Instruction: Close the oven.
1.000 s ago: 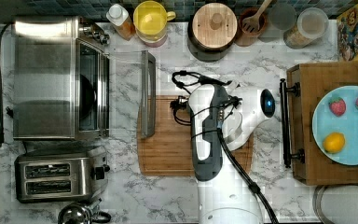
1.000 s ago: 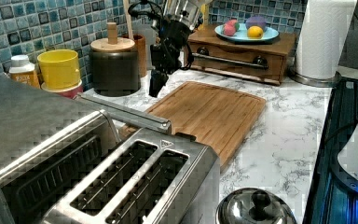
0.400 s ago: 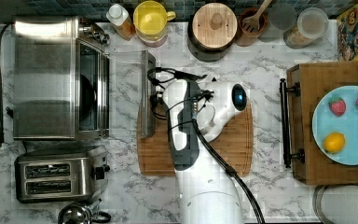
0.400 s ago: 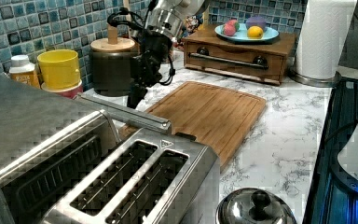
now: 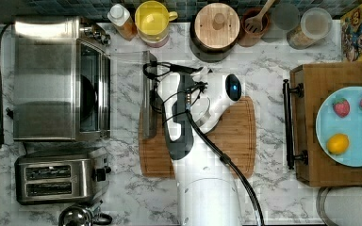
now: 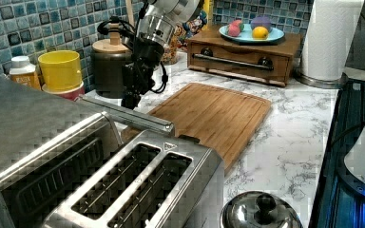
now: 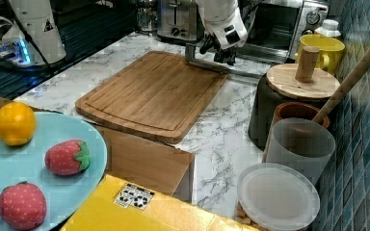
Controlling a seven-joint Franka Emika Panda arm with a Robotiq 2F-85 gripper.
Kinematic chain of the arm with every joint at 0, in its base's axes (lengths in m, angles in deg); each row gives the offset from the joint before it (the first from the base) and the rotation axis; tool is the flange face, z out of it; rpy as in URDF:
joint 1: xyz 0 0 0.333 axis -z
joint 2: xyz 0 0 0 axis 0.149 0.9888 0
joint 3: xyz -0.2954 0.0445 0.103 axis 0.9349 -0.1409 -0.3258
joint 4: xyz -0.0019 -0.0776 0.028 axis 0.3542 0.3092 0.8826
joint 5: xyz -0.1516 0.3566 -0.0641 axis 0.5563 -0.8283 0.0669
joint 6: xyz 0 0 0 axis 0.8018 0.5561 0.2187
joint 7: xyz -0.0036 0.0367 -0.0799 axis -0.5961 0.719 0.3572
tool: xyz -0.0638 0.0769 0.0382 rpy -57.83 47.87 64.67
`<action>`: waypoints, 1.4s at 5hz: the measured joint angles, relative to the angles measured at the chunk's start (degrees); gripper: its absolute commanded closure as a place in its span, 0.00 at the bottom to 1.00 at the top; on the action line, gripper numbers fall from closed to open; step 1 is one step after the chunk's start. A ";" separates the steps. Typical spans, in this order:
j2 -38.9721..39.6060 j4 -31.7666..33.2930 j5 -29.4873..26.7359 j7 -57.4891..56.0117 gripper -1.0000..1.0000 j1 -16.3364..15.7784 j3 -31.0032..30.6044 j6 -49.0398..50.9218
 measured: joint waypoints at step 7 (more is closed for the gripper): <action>3.71 -5.09 2.27 3.25 1.00 3.47 -0.47 11.97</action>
